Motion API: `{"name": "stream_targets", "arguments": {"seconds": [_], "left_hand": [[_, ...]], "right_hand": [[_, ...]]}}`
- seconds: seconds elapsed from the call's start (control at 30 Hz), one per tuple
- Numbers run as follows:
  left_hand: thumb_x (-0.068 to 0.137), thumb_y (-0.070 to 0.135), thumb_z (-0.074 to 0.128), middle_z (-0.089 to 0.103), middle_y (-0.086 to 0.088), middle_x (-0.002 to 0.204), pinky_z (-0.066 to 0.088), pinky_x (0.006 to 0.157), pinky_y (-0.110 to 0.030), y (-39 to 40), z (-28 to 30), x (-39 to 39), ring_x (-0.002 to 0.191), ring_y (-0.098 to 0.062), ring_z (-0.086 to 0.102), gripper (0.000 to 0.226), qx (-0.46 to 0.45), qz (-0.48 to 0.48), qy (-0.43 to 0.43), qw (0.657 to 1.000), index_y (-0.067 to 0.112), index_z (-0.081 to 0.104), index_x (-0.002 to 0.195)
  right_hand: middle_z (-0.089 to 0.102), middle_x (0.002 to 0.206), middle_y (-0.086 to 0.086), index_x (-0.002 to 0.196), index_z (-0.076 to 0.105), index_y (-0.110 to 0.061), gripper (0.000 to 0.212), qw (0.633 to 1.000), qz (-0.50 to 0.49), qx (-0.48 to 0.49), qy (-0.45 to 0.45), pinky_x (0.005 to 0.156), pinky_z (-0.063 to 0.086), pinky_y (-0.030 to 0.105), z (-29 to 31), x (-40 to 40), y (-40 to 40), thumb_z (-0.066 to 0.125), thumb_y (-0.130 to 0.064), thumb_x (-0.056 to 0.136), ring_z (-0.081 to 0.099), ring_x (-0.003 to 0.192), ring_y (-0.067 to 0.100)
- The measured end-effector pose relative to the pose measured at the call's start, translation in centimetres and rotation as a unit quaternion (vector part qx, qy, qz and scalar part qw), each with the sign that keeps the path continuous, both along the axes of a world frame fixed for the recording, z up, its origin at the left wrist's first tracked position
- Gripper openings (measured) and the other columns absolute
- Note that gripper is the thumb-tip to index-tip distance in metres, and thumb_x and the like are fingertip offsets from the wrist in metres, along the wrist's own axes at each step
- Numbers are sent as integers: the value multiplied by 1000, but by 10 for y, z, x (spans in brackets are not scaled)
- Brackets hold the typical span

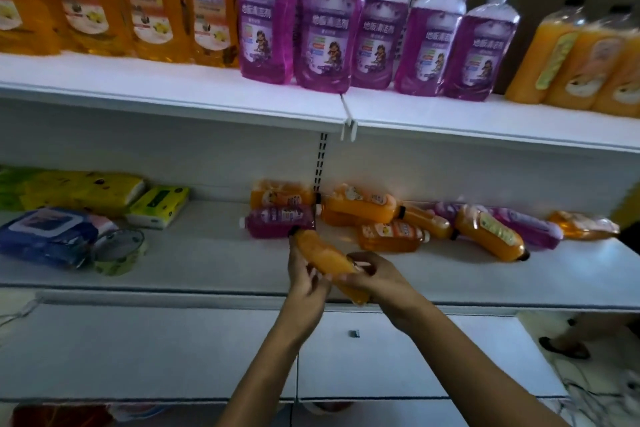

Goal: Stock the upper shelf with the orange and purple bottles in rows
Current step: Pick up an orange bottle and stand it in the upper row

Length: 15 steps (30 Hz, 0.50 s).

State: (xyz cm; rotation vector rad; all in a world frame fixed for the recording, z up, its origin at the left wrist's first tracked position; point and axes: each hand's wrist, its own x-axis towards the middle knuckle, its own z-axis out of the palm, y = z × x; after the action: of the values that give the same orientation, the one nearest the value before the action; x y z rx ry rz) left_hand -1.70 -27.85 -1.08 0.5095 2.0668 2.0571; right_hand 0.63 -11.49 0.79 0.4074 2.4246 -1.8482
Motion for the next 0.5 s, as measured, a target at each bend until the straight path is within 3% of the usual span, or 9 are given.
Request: {"name": "stream_targets", "arguments": {"seconds": [0.07, 0.17, 0.23, 0.37, 0.5], "left_hand": [[102, 31, 48, -2, 10, 165, 23, 116, -36, 20, 10, 4, 151, -19, 14, 77, -13, 2, 17, 1000, 54, -11, 144], [102, 41, 46, 15, 5, 164, 41, 105, -34, 57, 27, 21, 147, -27, 30, 77, -30, -53, -14, 998, 46, -11, 153], [99, 46, 47, 21, 4, 163, 43, 109, -42, 81, 39, 40, 143, -27, 37, 75, 9, -111, -58, 992, 46, -4, 154], [81, 59, 57, 44, 3, 152, 52, 99, -38, 110, 57, 63, 130, -25, 53, 80, 112, -144, -127, 975, 42, 26, 152], [76, 55, 68, 57, 3, 139, 53, 98, -48, 132, 65, 70, 119, -24, 62, 78, 110, -173, -120, 971, 40, 38, 146]], "right_hand": [[57, 130, 2, 131, 52, -28, 80, 999, -32, -39, 3, 95, 53, 41, 13, 17, 11, 85, -50, 61, 59, 115, 25], [57, 131, 1, 135, 49, -26, 76, 994, -85, -63, 23, 101, 50, 43, 33, 39, 34, 85, -42, 70, 58, 116, 24], [55, 129, -2, 134, 47, -27, 61, 990, -126, -27, 52, 96, 51, 36, 43, 51, 49, 78, -40, 83, 56, 116, 20], [57, 125, -10, 123, 50, -38, 23, 984, -153, 39, 79, 73, 47, 15, 51, 82, 72, 48, -45, 102, 58, 105, 6], [54, 130, -14, 118, 55, -43, 17, 973, -170, 101, 120, 74, 50, 12, 52, 121, 102, 48, -39, 103, 56, 114, 4]]}}
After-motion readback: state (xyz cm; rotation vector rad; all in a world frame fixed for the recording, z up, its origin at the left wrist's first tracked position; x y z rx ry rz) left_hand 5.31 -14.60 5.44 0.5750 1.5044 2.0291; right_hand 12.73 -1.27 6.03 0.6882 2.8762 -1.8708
